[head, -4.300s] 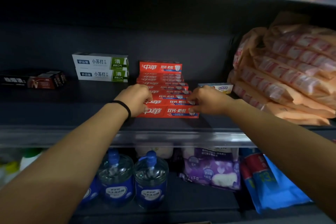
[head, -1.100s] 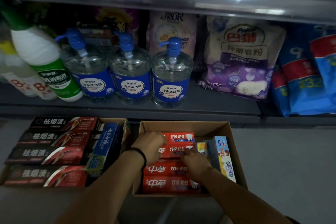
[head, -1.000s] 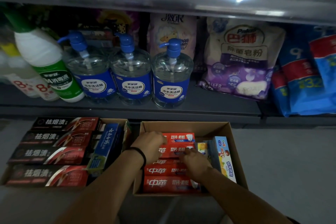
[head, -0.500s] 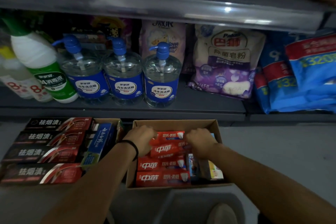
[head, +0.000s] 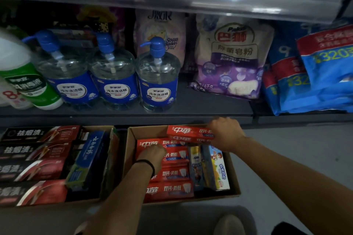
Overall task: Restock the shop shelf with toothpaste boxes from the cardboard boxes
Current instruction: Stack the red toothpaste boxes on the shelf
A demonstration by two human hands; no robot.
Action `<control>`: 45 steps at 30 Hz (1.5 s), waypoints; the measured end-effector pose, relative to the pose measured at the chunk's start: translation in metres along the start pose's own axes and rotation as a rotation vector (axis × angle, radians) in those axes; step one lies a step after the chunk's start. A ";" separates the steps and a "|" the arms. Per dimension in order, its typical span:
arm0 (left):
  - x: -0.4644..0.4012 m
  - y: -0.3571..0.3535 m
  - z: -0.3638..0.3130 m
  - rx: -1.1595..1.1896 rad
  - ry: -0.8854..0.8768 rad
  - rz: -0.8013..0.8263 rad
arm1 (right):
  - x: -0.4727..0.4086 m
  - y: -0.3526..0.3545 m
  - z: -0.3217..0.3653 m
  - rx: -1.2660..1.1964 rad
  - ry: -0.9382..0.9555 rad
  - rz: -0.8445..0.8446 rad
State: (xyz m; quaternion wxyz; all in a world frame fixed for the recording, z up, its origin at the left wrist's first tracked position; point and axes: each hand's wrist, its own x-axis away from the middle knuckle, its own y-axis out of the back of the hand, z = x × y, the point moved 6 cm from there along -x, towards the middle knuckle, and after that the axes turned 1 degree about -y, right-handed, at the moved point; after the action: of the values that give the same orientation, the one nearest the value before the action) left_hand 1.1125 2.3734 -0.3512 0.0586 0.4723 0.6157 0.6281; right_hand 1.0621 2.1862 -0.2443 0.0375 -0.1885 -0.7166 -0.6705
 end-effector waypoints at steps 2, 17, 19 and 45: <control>-0.008 -0.008 0.002 0.001 0.024 -0.017 | -0.005 -0.006 0.000 0.005 0.008 -0.009; -0.013 -0.035 0.018 0.013 0.193 0.129 | -0.009 -0.020 0.000 -0.025 0.023 -0.001; -0.013 -0.040 0.019 0.012 0.198 0.177 | -0.009 -0.021 -0.001 -0.030 0.025 0.005; 0.153 0.201 -0.057 -0.031 0.001 -0.293 | 0.114 0.184 -0.019 -0.010 -0.063 -0.288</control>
State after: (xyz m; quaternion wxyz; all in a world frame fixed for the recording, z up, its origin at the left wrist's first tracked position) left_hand 1.0932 2.3848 -0.0931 0.1565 0.3763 0.6683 0.6223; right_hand 1.0119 2.1977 -0.0334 -0.0823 -0.1049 -0.7335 -0.6665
